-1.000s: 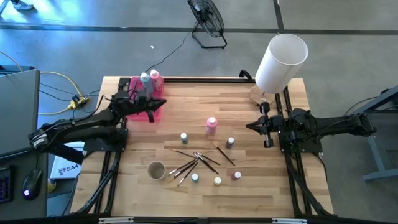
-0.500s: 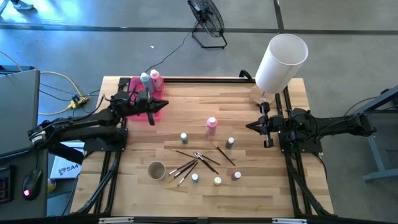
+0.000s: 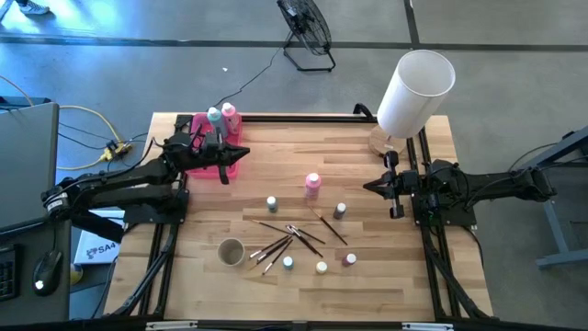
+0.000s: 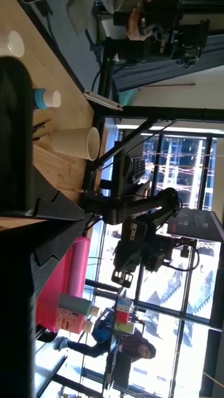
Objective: Pick & Place Paint Supplies
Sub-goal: Put the big pink paint bottle into the pink bin
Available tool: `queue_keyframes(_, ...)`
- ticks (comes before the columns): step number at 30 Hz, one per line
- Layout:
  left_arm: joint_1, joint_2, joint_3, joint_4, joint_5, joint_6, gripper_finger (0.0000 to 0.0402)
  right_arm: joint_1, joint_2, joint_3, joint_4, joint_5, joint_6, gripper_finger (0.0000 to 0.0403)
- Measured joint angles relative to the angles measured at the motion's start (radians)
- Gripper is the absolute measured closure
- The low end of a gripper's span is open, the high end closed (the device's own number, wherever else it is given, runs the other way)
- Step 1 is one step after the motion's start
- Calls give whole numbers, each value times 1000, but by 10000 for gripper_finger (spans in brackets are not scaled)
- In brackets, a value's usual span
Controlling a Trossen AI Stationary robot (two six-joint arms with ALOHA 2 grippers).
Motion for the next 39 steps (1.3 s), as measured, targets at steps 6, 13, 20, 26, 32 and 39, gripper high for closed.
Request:
queue_keyframes(6,0,0,0,0,21,0,402,0,0,0,0,0,-3,400)
queue_keyframes(13,0,0,0,0,24,0,402,0,0,0,-1,0,-2,400)
queue_keyframes(20,0,0,0,0,23,0,402,0,0,0,-1,-3,25,400)
queue_keyframes(26,0,0,0,0,23,-11,402,0,0,0,-2,-4,27,400)
queue_keyframes(32,0,0,0,0,19,-11,402,0,0,0,-2,-4,25,400)
queue_keyframes(39,0,0,0,0,16,-11,402,0,0,0,-2,-4,24,400)
